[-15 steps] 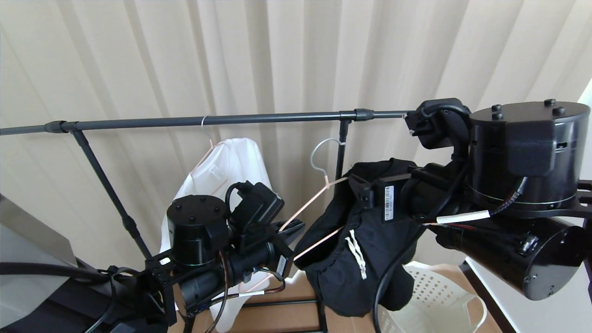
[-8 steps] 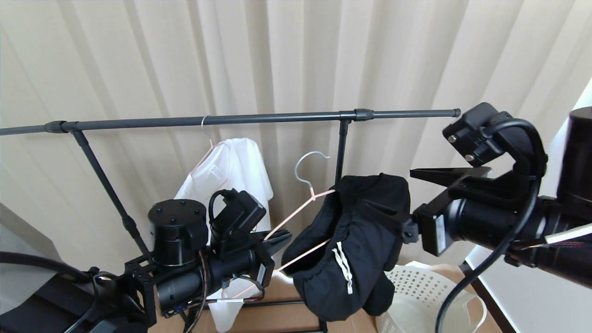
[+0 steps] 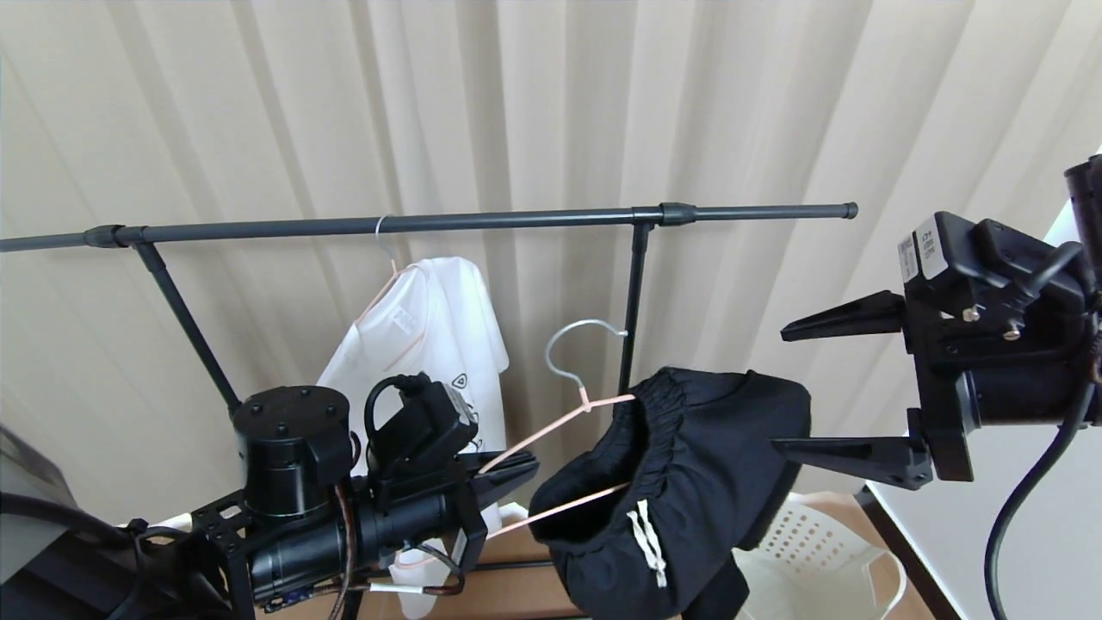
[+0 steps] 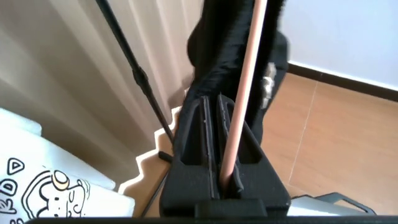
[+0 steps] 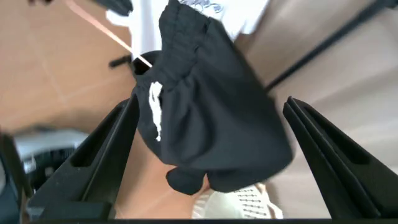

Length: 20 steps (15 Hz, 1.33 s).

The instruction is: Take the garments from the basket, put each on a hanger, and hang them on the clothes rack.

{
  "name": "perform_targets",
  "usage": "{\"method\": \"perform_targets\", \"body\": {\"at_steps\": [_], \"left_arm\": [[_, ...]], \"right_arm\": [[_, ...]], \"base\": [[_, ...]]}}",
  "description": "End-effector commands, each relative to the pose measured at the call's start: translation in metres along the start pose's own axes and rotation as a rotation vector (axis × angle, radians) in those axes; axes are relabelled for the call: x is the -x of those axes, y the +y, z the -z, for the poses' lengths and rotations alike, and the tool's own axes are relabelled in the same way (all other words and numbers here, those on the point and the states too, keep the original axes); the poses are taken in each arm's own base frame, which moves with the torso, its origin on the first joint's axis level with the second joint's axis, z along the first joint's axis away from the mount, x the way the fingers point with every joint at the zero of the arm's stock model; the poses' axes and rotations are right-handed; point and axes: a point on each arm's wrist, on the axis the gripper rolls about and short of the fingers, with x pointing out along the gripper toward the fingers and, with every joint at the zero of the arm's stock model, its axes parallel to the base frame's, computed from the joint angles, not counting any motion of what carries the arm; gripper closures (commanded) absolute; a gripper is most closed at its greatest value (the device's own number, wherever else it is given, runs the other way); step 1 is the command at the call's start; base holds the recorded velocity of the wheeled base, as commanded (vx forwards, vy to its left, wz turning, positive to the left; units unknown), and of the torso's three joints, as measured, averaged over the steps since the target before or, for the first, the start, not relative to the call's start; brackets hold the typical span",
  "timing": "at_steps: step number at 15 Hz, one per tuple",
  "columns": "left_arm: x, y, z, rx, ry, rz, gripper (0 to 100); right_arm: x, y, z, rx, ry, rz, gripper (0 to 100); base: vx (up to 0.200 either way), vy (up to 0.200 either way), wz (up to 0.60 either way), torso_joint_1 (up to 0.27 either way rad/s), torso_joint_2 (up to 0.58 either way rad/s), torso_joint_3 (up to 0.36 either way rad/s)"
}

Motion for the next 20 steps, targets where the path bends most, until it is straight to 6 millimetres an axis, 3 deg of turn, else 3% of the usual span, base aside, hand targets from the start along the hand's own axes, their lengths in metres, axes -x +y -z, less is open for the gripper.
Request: {"method": "perform_targets", "body": {"at_steps": [1,4,6,15,20], "left_arm": [[0.002,-0.005,0.004,-0.026,0.011,0.032,100],[0.002,-0.014,0.002,-0.043,-0.001,0.088,100],[0.0,-0.023,-0.001,-0.053,-0.008,0.12,100],[-0.001,-0.026,-0.004,-0.063,-0.035,0.121,100],[-0.001,-0.026,-0.004,-0.062,-0.037,0.119,100]], "right_arm": [[-0.017,-0.032,0.007,0.06,0.053,-0.096,0],[-0.029,-0.032,0.01,0.069,0.09,-0.256,0],[-0.043,-0.018,0.008,0.085,0.096,-0.331,0],[-0.068,-0.002,0.004,0.065,0.13,-0.404,0],[-0.079,-0.006,0.005,0.072,0.143,-0.37,0]], "base": [[0.0,0.0,0.0,0.0,0.0,0.0],[0.0,0.0,0.0,0.0,0.0,0.0],[0.0,0.0,0.0,0.0,0.0,0.0],[0.0,0.0,0.0,0.0,0.0,0.0],[0.0,0.0,0.0,0.0,0.0,0.0]]}}
